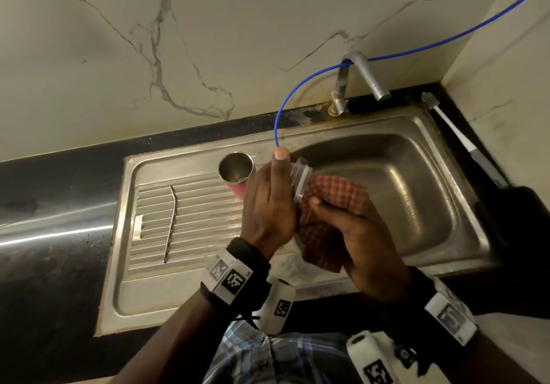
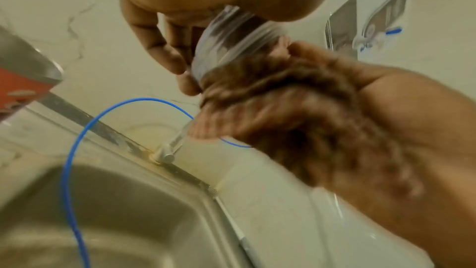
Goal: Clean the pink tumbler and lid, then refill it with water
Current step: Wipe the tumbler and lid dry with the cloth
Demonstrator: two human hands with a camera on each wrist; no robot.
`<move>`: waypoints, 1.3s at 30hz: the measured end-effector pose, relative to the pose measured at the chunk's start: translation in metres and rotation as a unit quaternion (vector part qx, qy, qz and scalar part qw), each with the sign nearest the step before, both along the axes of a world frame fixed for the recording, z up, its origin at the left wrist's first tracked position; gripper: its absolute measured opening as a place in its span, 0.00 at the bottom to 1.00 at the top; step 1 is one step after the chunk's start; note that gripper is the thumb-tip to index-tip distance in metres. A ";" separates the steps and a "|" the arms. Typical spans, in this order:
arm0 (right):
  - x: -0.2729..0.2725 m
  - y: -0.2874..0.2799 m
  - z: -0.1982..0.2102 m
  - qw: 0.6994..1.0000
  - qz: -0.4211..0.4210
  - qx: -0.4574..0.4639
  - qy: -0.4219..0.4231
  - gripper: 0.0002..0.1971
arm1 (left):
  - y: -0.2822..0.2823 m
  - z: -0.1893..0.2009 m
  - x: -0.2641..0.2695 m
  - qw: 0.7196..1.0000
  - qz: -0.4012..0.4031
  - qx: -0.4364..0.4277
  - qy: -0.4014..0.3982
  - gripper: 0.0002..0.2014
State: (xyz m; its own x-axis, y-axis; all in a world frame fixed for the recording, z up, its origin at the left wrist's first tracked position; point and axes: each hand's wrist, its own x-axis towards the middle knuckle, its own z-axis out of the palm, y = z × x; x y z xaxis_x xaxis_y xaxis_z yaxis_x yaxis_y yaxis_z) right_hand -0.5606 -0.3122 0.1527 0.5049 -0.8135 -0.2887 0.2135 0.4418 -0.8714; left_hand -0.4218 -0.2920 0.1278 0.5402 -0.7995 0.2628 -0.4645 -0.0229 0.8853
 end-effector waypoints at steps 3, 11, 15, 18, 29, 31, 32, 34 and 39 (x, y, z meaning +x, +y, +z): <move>-0.002 -0.005 0.000 0.987 -0.006 0.147 -0.066 0.20 | 0.002 0.000 -0.004 0.999 -0.037 -0.014 -0.005 0.27; -0.002 0.000 -0.004 0.996 -0.046 -0.071 0.039 0.09 | 0.018 0.000 0.011 0.979 -0.185 0.072 -0.039 0.27; -0.003 0.008 -0.020 0.970 -0.029 -0.208 0.121 0.10 | 0.015 0.017 0.006 0.977 -0.113 0.120 0.134 0.29; -0.005 0.013 -0.031 0.938 -0.028 -0.304 0.165 0.14 | 0.008 0.031 -0.001 0.969 -0.071 0.163 0.170 0.45; -0.005 0.001 -0.006 0.994 -0.035 0.091 -0.041 0.13 | 0.006 0.007 -0.004 0.997 -0.045 0.033 -0.054 0.20; -0.007 -0.003 -0.004 0.979 -0.019 0.185 -0.084 0.20 | 0.007 0.003 -0.002 0.997 -0.055 0.021 -0.054 0.23; -0.007 -0.003 -0.002 0.971 -0.010 0.218 -0.097 0.21 | 0.008 0.001 0.000 0.997 -0.053 0.023 -0.052 0.24; -0.006 -0.004 -0.004 0.964 0.002 0.241 -0.117 0.20 | 0.010 -0.001 0.004 0.998 -0.040 0.033 -0.048 0.26; -0.003 0.011 -0.020 0.999 0.020 0.034 0.013 0.13 | 0.016 0.007 0.009 0.997 -0.044 0.058 -0.035 0.20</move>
State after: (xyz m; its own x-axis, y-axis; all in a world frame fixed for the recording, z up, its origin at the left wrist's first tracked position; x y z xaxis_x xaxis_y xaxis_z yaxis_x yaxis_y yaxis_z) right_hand -0.5636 -0.3008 0.1329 0.5285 -0.7712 -0.3548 0.1731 0.5070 -0.8444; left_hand -0.4131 -0.2765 0.1349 0.4505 -0.8700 0.2003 -0.5290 -0.0794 0.8449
